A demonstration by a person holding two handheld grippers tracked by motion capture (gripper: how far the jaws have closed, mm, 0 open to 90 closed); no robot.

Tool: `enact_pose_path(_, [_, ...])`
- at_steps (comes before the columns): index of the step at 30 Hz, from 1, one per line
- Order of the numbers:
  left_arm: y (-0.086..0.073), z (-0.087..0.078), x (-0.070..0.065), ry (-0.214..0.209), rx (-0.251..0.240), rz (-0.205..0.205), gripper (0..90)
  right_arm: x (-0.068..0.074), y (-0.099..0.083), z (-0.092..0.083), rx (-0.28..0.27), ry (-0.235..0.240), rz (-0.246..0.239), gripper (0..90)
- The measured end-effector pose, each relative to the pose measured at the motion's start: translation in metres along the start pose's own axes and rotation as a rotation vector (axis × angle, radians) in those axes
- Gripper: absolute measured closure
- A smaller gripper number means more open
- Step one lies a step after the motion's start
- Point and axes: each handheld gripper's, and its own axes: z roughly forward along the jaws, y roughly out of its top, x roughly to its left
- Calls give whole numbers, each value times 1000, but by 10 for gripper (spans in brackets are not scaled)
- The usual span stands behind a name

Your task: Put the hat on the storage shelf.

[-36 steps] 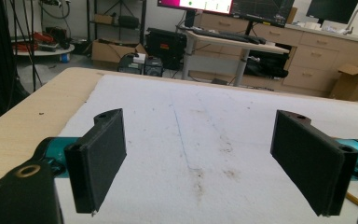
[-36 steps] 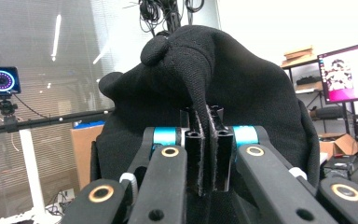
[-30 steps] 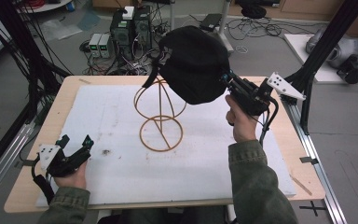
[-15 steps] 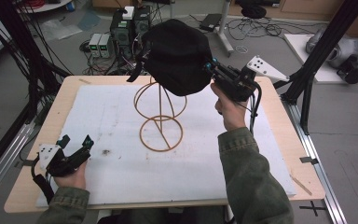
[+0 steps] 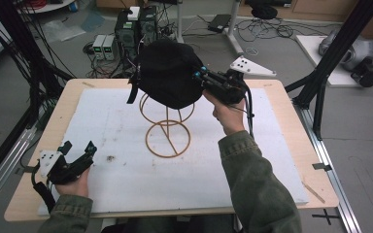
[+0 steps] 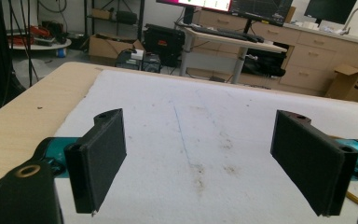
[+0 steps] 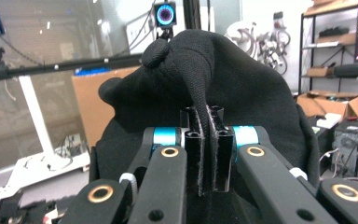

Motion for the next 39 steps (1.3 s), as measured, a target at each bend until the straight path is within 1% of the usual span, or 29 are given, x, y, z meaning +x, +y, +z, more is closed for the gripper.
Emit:
enact_pose_path(3, [0,0,0,-5,3,4,186,2,-2,5,28,-6,2,874])
enact_pose_path(5, [0,0,0,-4,0,4,186,2,-4,8,51,-18,-8,873])
enact_pose_path(7, [0,0,0,-4,1,0,186,2,-5,9,64,-15,-2,873])
enact_pose_path(9, [-1,1,0,-8,8,-2,186,1,-6,12,92,-10,5,871])
enact_pose_path(10, [-1,2,1,-9,9,-4,186,0,-7,13,109,-3,9,870])
enact_pose_path(11, [-1,3,1,-8,13,-6,187,0,-7,14,128,-2,18,863])
enact_pose_path(13, [-1,3,1,-9,16,-8,189,0,-10,18,178,-3,23,844])
enact_pose_path(14, [-1,4,1,-9,14,-10,190,-1,-11,18,193,-1,32,841])
enact_pose_path(15, [-1,3,1,-9,14,-8,190,0,-12,20,212,-4,31,836])
enact_pose_path(17, [-1,3,1,-10,15,-9,190,2,-14,21,232,0,31,834])
enact_pose_path(22, [-1,1,2,-7,10,-12,190,8,-17,23,283,-6,14,808])
enact_pose_path(25, [0,1,2,-5,6,-18,190,9,-19,21,280,-4,21,769])
enact_pose_path(26, [0,1,2,-6,9,-17,190,9,-21,19,279,-11,19,756])
enact_pose_path(27, [0,1,2,-6,10,-17,189,9,-22,18,280,-14,23,739])
enact_pose_path(31, [0,1,2,-7,11,-13,190,5,-29,13,285,-27,43,622])
enact_pose_path(35, [0,1,2,-5,11,-8,189,3,-31,8,269,-18,57,477])
enact_pose_path(38, [0,1,1,-4,6,-10,189,1,-30,3,267,-38,57,304])
enact_pose_path(39, [0,1,1,-5,7,-9,189,1,-31,1,263,-28,63,239])
